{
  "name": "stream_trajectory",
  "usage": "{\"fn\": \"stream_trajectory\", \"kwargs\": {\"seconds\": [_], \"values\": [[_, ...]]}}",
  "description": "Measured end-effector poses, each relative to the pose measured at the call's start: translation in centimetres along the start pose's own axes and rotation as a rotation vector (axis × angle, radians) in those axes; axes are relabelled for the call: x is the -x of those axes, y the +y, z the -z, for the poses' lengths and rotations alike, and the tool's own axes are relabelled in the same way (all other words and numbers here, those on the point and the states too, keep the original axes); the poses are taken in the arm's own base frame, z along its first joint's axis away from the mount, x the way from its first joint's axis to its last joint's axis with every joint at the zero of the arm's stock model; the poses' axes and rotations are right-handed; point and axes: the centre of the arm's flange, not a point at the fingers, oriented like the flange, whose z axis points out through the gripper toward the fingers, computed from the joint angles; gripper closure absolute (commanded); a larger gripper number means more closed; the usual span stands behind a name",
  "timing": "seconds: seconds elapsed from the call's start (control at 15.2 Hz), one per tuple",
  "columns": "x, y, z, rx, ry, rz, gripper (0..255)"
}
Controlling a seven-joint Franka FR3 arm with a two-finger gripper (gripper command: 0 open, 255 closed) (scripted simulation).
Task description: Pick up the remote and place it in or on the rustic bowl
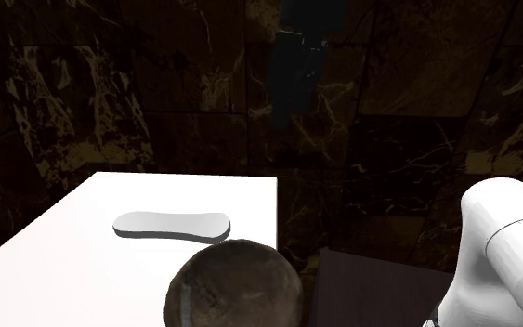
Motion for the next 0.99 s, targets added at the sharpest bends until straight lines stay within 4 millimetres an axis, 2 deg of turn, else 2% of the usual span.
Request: {"fn": "stream_trajectory", "kwargs": {"seconds": [0.07,0.2,0.99], "values": [[0.0,0.0,0.0,0.0,0.0,0.0,0],[-1.3,-0.4,-0.8,0.005,-0.008,0.02,0],[-12.9,-3.7,-12.2,0.05,-0.092,0.212,0]]}}
